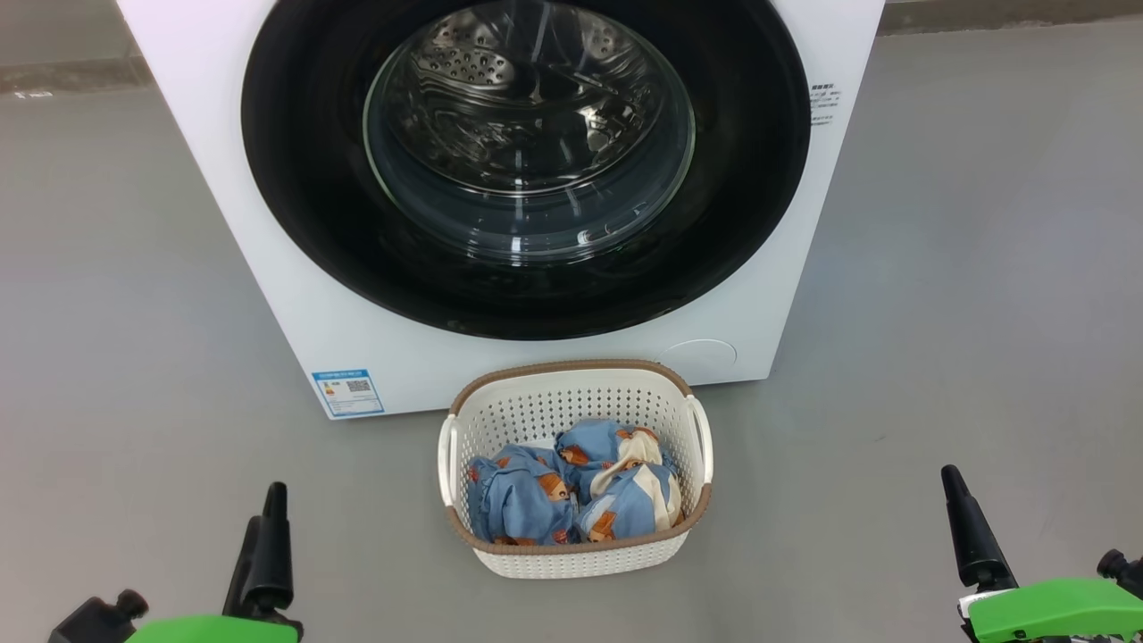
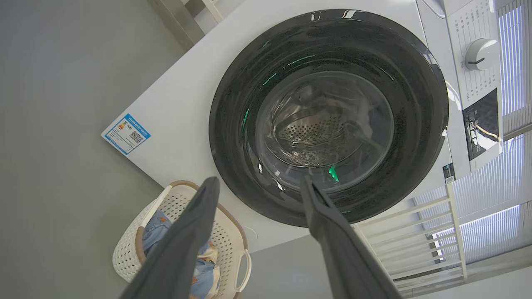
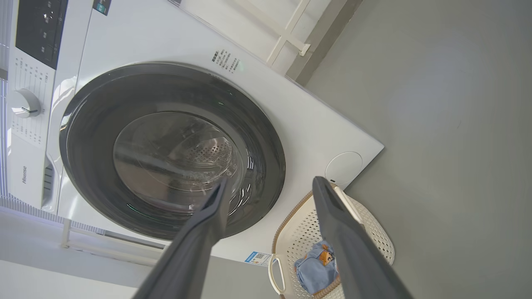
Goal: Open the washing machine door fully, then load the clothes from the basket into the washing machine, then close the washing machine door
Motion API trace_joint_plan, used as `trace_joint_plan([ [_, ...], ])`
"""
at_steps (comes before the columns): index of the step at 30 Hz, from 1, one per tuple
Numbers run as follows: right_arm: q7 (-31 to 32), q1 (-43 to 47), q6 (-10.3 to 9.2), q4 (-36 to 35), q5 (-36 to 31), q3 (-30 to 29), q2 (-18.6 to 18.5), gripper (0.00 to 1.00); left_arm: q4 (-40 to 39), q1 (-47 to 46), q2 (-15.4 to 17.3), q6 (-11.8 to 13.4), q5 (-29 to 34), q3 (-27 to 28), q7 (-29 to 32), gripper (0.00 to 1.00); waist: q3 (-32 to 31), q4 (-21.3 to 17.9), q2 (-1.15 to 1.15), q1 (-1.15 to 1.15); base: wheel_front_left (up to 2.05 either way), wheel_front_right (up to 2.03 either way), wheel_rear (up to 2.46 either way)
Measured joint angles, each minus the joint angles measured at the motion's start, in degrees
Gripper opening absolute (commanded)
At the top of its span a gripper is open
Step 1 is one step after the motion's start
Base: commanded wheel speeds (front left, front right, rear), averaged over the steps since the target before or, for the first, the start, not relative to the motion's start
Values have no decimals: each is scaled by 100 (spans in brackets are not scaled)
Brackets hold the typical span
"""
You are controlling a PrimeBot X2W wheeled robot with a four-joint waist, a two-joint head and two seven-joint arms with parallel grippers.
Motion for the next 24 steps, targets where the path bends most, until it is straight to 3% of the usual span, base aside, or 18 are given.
trace_joint_plan([
  [24, -379, -7, 0, -141, -2576, 10, -29, 100, -23, -17, 41, -1, 2417, -208, -394, 100, -2, 18, 0, -1, 0, 0, 0],
])
